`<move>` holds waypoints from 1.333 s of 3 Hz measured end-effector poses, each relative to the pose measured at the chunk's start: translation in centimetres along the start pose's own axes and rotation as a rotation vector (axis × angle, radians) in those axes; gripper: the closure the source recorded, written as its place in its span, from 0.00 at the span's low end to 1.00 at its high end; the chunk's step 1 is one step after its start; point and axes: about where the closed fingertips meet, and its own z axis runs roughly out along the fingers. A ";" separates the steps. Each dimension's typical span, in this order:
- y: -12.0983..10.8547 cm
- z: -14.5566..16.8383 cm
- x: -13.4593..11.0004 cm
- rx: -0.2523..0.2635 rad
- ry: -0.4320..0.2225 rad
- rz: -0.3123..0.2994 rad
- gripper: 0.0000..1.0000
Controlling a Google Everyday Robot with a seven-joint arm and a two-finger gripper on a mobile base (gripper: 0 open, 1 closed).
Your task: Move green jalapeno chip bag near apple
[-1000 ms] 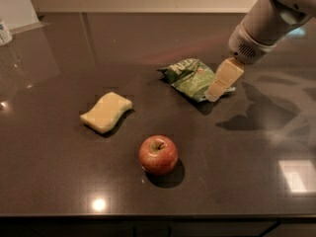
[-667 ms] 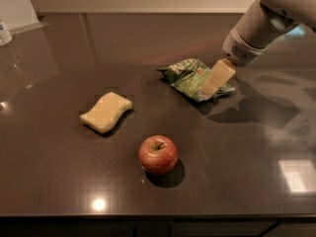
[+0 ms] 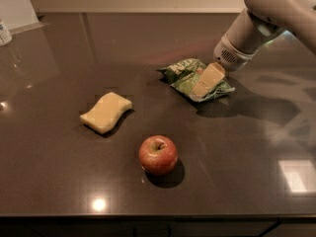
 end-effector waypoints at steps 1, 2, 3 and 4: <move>0.3 0.8 0.1 -0.018 0.021 0.027 0.18; 0.4 1.1 0.1 -0.035 0.038 0.049 0.42; 0.5 0.8 0.3 -0.039 0.050 0.055 0.64; 0.9 -0.6 0.4 -0.032 0.053 0.026 0.88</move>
Offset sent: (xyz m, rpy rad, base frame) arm -0.0015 0.0031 -0.0113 0.0071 0.0928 -0.0538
